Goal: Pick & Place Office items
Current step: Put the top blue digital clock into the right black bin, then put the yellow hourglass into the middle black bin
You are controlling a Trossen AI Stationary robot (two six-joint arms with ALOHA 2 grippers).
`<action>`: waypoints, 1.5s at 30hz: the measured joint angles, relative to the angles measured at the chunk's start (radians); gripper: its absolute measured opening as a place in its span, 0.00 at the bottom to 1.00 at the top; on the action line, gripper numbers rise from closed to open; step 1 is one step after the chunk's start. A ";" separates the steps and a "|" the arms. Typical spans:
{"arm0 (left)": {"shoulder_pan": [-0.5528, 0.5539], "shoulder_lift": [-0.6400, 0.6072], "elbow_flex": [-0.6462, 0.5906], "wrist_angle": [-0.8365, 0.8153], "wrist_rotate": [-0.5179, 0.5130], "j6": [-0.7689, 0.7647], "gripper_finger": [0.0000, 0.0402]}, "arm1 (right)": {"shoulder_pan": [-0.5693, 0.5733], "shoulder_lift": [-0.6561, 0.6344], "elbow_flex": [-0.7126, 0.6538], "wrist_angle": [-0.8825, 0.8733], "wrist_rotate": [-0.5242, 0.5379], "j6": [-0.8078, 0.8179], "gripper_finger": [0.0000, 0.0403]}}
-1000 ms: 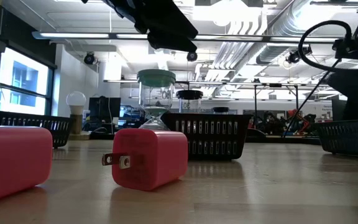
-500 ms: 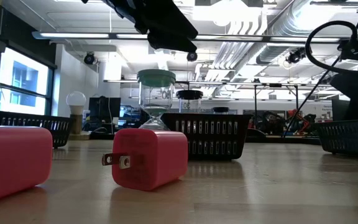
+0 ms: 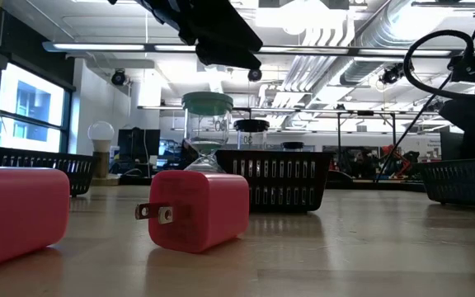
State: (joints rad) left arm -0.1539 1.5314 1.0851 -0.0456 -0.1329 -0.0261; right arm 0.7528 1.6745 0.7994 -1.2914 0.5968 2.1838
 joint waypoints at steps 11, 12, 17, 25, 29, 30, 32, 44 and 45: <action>0.000 0.000 0.000 0.000 0.001 0.000 0.72 | 0.000 0.000 0.000 0.011 0.006 -0.015 0.59; 0.000 0.000 0.000 0.000 0.001 0.000 0.72 | 0.000 0.000 0.000 0.007 0.006 -0.015 0.59; 0.000 0.000 0.000 0.000 0.003 -0.010 0.72 | 0.008 -0.013 0.003 -0.037 0.030 -0.015 0.59; 0.000 0.000 0.000 0.001 0.002 -0.005 0.72 | 0.042 -0.027 0.127 -0.239 0.152 -0.013 0.59; 0.000 0.000 0.000 0.001 -0.002 0.003 0.72 | 0.049 -0.027 0.191 -0.274 0.215 -0.079 0.59; 0.000 0.000 0.000 0.001 -0.002 0.003 0.72 | 0.048 -0.027 0.203 -0.275 0.232 -0.103 0.59; 0.000 -0.003 0.000 0.001 -0.003 0.003 0.72 | 0.048 -0.027 0.224 -0.275 0.261 -0.140 0.59; -0.023 -0.097 0.000 -0.034 -0.076 0.013 0.72 | 0.028 -0.027 0.249 -0.273 0.322 -0.225 0.59; -0.024 -0.103 0.000 -0.051 -0.086 0.013 0.72 | 0.021 -0.027 0.249 -0.273 0.322 -0.225 0.59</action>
State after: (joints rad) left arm -0.1779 1.4282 1.0851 -0.0961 -0.2193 -0.0136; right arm 0.7740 1.6470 1.0487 -1.5648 0.9190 1.9587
